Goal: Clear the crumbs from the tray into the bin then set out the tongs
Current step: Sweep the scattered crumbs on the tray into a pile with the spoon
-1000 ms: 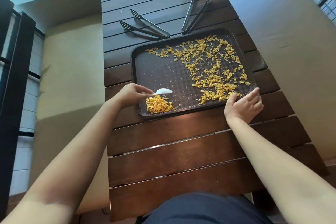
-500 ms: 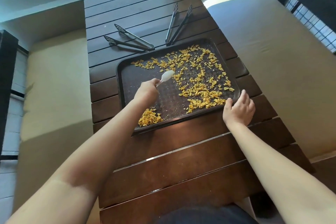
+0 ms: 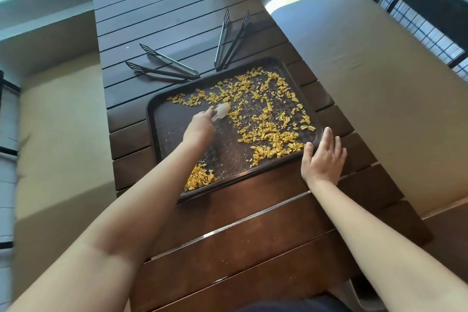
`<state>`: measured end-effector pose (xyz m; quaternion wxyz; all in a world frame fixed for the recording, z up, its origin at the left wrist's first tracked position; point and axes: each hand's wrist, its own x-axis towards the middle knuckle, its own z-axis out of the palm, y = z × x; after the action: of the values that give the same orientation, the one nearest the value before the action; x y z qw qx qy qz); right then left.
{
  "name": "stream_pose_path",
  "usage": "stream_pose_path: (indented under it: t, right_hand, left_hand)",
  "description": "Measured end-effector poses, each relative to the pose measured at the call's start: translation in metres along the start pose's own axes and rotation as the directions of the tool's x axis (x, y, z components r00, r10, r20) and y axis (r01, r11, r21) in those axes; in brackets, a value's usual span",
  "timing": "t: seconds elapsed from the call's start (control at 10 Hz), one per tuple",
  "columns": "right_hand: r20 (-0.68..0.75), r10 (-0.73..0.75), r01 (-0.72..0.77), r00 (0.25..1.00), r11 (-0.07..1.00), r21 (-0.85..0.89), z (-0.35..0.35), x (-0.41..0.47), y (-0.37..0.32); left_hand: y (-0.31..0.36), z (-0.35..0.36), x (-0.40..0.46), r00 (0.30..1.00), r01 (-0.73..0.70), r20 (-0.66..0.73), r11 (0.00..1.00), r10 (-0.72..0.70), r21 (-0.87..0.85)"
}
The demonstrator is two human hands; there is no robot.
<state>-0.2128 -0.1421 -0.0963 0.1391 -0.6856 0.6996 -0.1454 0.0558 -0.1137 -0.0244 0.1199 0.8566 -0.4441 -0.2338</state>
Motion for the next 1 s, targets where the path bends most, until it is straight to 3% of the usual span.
stream_pose_path:
  t: [0.2,0.3,0.4,0.5,0.6,0.8,0.9,1.0]
  right_hand:
    - [-0.008,0.002,-0.002,1.000,1.000,0.001,0.001,0.000,-0.001]
    - [-0.011,-0.001,0.001,1.000,1.000,-0.002,0.002,0.000,-0.001]
    - [-0.012,0.000,0.000,1.000,1.000,-0.004,0.002,0.000,0.000]
    - [-0.020,-0.006,0.006,1.000,1.000,0.003,0.001,0.000,-0.001]
    - [-0.023,-0.007,0.007,1.000,1.000,0.006,0.002,0.000,-0.001]
    - [-0.032,-0.008,0.008,0.999,1.000,0.003,0.002,0.000,-0.001]
    - [-0.035,-0.008,0.008,0.999,1.000,-0.003,0.003,0.001,-0.001]
    - [-0.033,-0.008,0.008,0.999,1.000,-0.004,0.003,0.001,0.000]
  left_hand:
    - [0.000,0.008,-0.025,0.968,-0.248,0.078,0.957,0.239,0.148]
    - [-0.004,0.004,-0.033,0.945,-0.326,0.029,0.925,0.327,0.195]
    - [-0.006,-0.001,-0.024,0.972,-0.203,-0.088,0.968,0.218,0.147]
    - [-0.007,0.002,-0.013,0.993,-0.038,-0.112,0.999,0.041,0.035]
    - [-0.005,0.008,-0.017,0.998,-0.032,-0.062,0.998,0.028,-0.062]
    - [-0.002,0.018,-0.053,0.978,-0.198,0.061,0.980,0.199,-0.018]
    - [-0.007,0.012,-0.055,0.970,-0.244,-0.009,0.969,0.245,0.047]
    - [-0.007,0.008,-0.044,0.981,-0.162,-0.100,0.987,0.163,0.019]
